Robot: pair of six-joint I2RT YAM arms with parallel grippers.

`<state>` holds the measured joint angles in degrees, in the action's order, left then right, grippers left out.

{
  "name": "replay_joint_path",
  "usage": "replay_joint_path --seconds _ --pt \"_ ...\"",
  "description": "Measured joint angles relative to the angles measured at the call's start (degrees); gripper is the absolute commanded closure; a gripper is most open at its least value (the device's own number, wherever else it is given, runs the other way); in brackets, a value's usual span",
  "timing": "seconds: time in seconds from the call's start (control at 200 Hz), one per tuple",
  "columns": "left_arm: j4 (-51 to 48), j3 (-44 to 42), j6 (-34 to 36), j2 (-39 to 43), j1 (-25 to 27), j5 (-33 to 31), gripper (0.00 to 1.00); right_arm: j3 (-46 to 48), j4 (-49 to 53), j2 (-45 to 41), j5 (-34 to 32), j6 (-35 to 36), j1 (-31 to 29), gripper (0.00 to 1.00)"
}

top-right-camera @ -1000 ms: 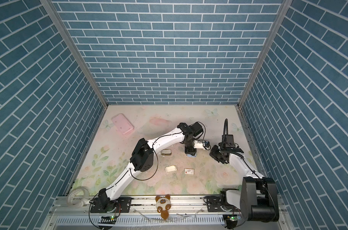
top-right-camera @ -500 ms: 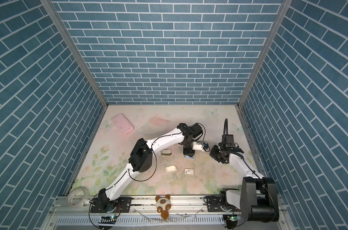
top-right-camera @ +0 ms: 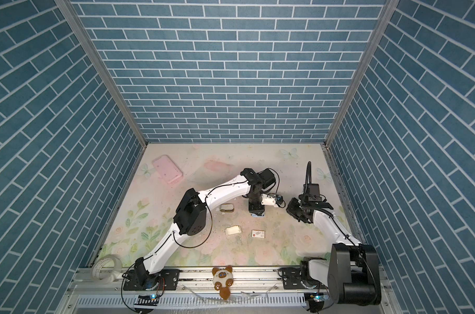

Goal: Load the staples into the stapler

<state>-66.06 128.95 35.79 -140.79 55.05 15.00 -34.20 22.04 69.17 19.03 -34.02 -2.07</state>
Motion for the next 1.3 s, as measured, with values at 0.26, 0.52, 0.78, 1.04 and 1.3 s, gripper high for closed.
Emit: replay_joint_path --seconds 0.26,0.52,0.78,1.04,1.3 --pt "-0.04 -0.42 -0.26 1.20 0.00 -0.24 0.56 0.00 -0.17 -0.96 -0.20 0.24 0.02 0.75" --pt "0.37 -0.87 -0.87 5.01 -0.26 -0.22 0.46 -0.04 -2.51 -1.62 -0.81 2.75 0.31 0.64" --pt "4.42 -10.03 -4.50 16.98 -4.79 0.28 0.34 -0.96 -8.68 -4.22 -2.93 6.08 0.63 0.59" --pt "14.93 -28.74 -10.95 33.33 -17.35 1.27 0.11 -2.95 -16.70 -2.95 -4.72 12.94 0.85 0.54" --pt "25.51 -47.21 -16.00 42.73 -28.02 1.88 0.00 -0.66 -24.24 -2.84 -9.66 20.70 0.94 0.53"
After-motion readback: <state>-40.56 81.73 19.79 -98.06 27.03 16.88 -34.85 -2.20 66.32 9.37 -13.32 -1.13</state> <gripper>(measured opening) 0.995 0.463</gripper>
